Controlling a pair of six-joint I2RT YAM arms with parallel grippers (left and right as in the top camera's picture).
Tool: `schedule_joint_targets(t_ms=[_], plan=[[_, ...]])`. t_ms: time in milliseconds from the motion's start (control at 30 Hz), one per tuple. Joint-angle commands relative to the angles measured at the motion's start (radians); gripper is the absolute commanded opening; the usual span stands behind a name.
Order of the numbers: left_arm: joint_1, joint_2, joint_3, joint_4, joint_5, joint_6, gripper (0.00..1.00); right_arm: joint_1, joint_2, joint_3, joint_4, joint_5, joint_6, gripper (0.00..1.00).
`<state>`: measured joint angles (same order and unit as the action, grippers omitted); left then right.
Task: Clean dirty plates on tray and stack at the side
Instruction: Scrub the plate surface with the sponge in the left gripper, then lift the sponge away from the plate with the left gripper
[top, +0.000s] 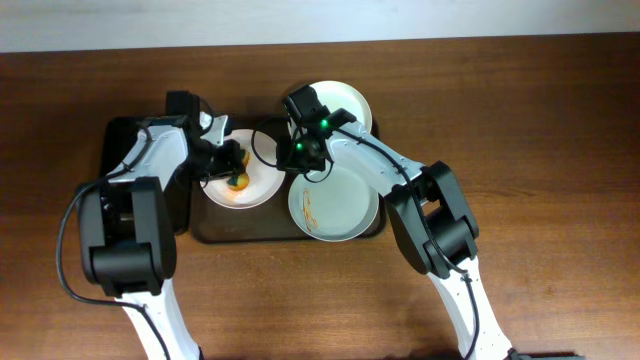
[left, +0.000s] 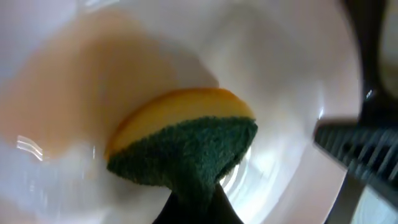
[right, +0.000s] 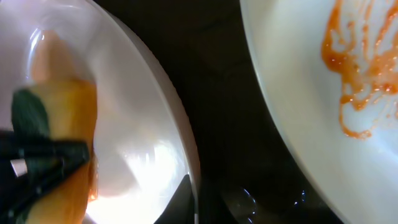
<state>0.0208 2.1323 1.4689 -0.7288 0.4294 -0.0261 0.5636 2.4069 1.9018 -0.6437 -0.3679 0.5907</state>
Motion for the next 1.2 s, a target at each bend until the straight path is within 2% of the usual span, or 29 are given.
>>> schedule_joint_targets(t_ms=[0,67,100,167,300,500,600,800,1067,1167], plan=[[-0.005,0.045,-0.021,0.103,-0.103,0.007,0.01,-0.001,0.012,0.008,-0.003,-0.033,-0.01,0.04],[-0.005,0.045,-0.021,0.155,-0.245,-0.054,0.01,-0.001,0.012,0.008,-0.002,-0.032,-0.01,0.04],[-0.005,0.045,-0.019,0.176,-0.367,-0.119,0.01,-0.001,0.012,0.008,-0.002,-0.032,-0.01,0.04],[-0.005,0.045,0.008,0.131,-0.431,-0.165,0.01,-0.001,0.012,0.008,-0.003,-0.032,-0.01,0.04],[-0.005,0.045,0.139,-0.069,-0.429,-0.168,0.01,-0.001,0.012,0.008,-0.003,-0.032,-0.01,0.04],[-0.005,0.045,0.479,-0.513,-0.415,-0.167,0.01,-0.002,0.012,0.008,-0.022,-0.032,-0.01,0.04],[0.001,0.044,0.581,-0.608,-0.418,-0.159,0.01,-0.002,-0.005,0.011,-0.026,-0.032,-0.033,0.04],[0.039,0.045,0.613,-0.608,-0.418,-0.144,0.01,0.003,-0.085,0.067,-0.101,0.061,-0.127,0.04],[0.102,0.045,0.613,-0.57,-0.415,-0.145,0.01,0.057,-0.177,0.183,-0.227,0.325,-0.244,0.04],[0.103,0.045,0.613,-0.562,-0.407,-0.145,0.01,0.098,-0.203,0.224,-0.266,0.501,-0.248,0.04]])
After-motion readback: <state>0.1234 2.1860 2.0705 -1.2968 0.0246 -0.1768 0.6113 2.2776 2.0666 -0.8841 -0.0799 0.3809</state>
